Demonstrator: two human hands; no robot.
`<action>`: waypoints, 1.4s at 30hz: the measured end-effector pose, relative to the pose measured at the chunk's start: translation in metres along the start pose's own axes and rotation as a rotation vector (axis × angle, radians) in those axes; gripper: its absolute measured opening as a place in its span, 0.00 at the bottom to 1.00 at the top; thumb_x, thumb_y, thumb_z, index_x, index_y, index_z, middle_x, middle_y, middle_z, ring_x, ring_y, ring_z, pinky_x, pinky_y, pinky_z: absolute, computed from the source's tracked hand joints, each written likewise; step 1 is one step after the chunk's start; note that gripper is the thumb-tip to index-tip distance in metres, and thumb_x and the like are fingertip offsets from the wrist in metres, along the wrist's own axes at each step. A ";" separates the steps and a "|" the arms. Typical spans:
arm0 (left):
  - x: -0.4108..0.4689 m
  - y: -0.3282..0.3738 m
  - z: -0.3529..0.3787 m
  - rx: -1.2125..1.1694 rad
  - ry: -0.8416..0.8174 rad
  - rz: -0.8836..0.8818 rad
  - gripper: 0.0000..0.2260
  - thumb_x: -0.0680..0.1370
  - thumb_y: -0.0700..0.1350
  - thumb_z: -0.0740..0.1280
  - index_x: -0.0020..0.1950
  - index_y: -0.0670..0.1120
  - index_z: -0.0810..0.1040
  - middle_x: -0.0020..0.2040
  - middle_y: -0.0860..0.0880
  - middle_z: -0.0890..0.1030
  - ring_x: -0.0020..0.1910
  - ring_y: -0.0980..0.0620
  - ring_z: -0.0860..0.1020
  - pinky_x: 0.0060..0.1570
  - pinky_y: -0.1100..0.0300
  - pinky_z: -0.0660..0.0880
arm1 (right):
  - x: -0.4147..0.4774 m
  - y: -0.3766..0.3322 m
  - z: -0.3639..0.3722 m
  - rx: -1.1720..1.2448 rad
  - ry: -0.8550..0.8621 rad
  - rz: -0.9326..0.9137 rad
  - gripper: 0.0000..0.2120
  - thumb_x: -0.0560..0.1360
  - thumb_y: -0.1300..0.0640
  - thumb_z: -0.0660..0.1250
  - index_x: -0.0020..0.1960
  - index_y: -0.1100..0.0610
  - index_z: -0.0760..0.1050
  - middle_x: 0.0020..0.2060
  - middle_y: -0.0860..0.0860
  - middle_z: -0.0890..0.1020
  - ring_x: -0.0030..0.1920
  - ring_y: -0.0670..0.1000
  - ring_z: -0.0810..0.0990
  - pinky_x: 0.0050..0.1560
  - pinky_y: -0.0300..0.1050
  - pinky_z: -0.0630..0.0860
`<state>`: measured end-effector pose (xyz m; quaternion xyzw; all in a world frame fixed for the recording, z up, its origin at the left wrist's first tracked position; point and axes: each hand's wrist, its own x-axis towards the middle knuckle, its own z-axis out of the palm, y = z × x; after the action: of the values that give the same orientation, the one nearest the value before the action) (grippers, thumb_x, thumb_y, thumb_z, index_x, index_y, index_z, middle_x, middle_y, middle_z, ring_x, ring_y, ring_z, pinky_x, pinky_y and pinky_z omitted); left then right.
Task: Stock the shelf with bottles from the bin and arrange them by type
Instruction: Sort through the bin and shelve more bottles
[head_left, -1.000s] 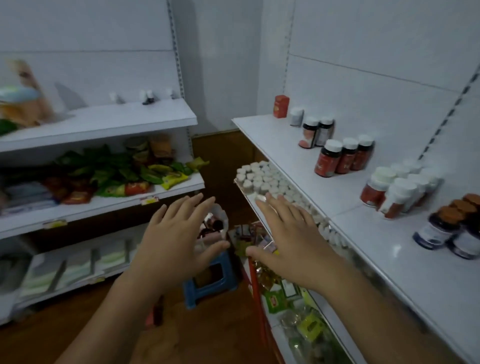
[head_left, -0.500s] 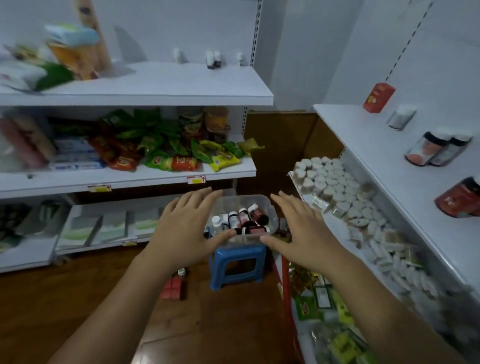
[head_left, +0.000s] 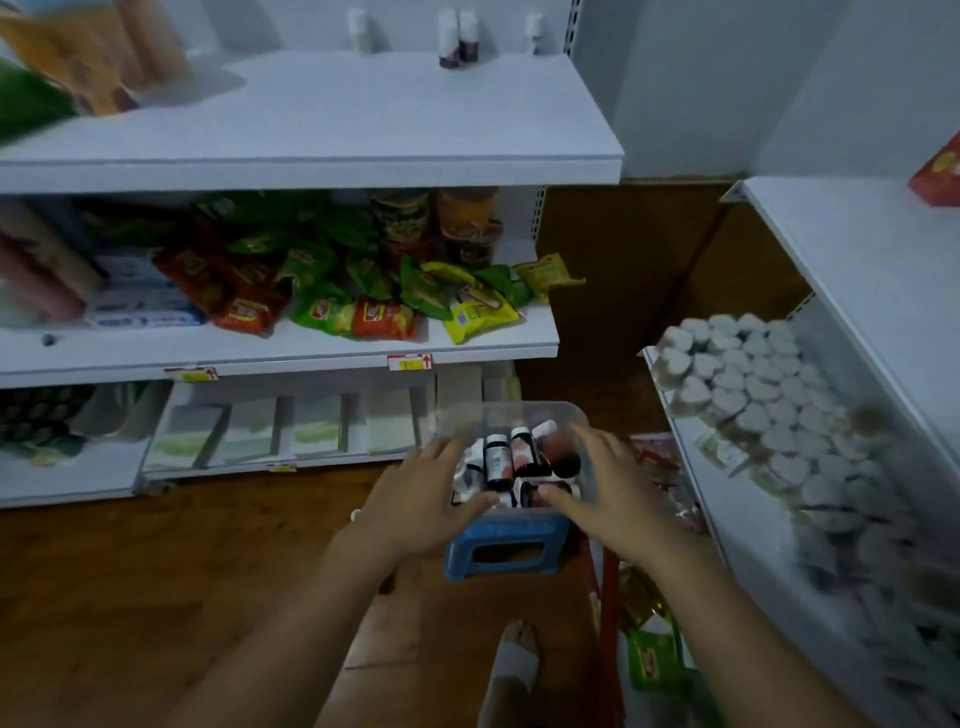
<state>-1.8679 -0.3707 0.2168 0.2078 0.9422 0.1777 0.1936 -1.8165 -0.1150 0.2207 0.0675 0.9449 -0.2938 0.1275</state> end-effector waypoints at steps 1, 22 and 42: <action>0.019 -0.001 0.008 -0.065 -0.032 -0.029 0.36 0.80 0.70 0.62 0.83 0.57 0.58 0.80 0.51 0.67 0.74 0.47 0.72 0.68 0.47 0.75 | 0.018 0.012 0.003 0.037 -0.031 0.026 0.43 0.74 0.32 0.70 0.81 0.42 0.55 0.77 0.45 0.64 0.74 0.51 0.68 0.70 0.51 0.72; 0.305 -0.083 0.274 -0.891 -0.274 -0.662 0.11 0.76 0.42 0.66 0.49 0.36 0.84 0.48 0.39 0.87 0.53 0.37 0.85 0.58 0.42 0.82 | 0.292 0.156 0.248 0.553 -0.172 0.655 0.38 0.73 0.34 0.64 0.74 0.57 0.67 0.63 0.59 0.79 0.60 0.61 0.80 0.57 0.53 0.79; 0.272 -0.046 0.240 -1.173 0.121 -0.741 0.12 0.83 0.48 0.68 0.63 0.43 0.77 0.47 0.48 0.84 0.42 0.54 0.83 0.45 0.54 0.82 | 0.264 0.136 0.197 0.916 0.016 0.709 0.16 0.81 0.42 0.66 0.62 0.52 0.78 0.50 0.53 0.86 0.49 0.55 0.86 0.53 0.60 0.85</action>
<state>-2.0059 -0.2237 -0.0887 -0.2769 0.7084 0.5910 0.2688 -2.0021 -0.1029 -0.0828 0.4305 0.6421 -0.6115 0.1687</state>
